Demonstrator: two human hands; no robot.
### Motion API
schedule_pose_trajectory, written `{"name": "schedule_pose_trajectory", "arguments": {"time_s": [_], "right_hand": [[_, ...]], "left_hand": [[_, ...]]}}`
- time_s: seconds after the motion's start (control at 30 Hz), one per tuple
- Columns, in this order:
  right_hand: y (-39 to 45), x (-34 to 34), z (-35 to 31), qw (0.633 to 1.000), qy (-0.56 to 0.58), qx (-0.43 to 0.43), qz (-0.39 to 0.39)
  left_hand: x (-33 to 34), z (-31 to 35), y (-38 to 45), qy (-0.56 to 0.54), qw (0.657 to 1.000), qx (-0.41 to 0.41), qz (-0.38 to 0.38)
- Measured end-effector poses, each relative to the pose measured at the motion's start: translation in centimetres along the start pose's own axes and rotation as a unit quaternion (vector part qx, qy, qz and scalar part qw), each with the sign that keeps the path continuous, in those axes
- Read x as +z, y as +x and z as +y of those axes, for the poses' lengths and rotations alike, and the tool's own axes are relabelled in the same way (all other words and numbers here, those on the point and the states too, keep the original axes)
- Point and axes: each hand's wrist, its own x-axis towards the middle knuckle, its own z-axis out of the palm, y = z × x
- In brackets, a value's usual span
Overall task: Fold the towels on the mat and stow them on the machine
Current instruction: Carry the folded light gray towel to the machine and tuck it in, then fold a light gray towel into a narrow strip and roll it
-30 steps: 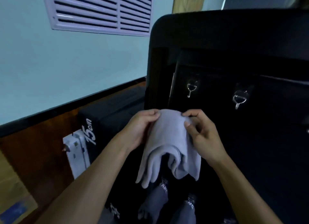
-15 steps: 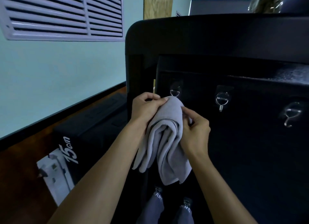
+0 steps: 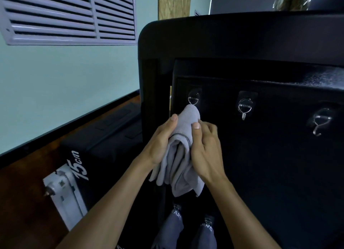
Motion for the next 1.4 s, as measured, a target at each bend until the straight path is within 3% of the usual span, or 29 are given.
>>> {"name": "schedule_pose_trajectory", "arguments": {"time_s": [0.1, 0.23, 0.3, 0.4, 0.53, 0.67, 0.77, 0.97, 1.1, 1.2, 1.4], "right_hand": [[-0.5, 0.5, -0.3, 0.999, 0.031, 0.015, -0.019], [-0.5, 0.2, -0.5, 0.999, 0.028, 0.017, -0.04], [-0.2, -0.6, -0.6, 0.998, 0.013, 0.012, -0.058], [-0.3, -1.9, -0.9, 0.998, -0.037, -0.015, -0.039], [-1.5, -3.0, -2.4, 0.978, -0.147, -0.147, -0.002], [-2.5, -3.0, -5.2, 0.936, -0.215, -0.279, -0.014], [-3.6, -1.8, -6.5, 0.906, -0.223, -0.356, -0.058], [-7.4, 0.4, -4.9, 0.825, -0.2, -0.489, -0.2], [-11.6, 0.3, -2.5, 0.761, -0.151, -0.551, -0.309], [-15.4, -0.7, -0.4, 0.708, -0.132, -0.567, -0.401], [-24.2, -3.2, 2.1, 0.612, -0.087, -0.58, -0.531]], "left_hand": [[0.4, 0.4, -0.1, -0.073, 0.996, -0.044, -0.031], [0.6, 0.8, -0.5, -0.08, 0.995, -0.062, -0.023], [0.2, 1.1, -0.7, -0.021, 0.998, -0.057, 0.008], [-0.1, 2.1, -1.5, 0.157, 0.984, -0.014, 0.089], [-1.3, 3.3, -4.3, 0.356, 0.915, 0.045, 0.182], [-2.3, 4.3, -8.8, 0.482, 0.852, 0.068, 0.194], [-1.9, 4.9, -13.0, 0.56, 0.8, 0.058, 0.208], [2.4, 3.1, -22.5, 0.666, 0.683, -0.054, 0.294], [8.5, -0.1, -29.0, 0.676, 0.613, -0.156, 0.378], [14.5, -2.0, -33.5, 0.634, 0.595, -0.24, 0.432], [25.2, -5.7, -41.4, 0.584, 0.523, -0.354, 0.51]]}}
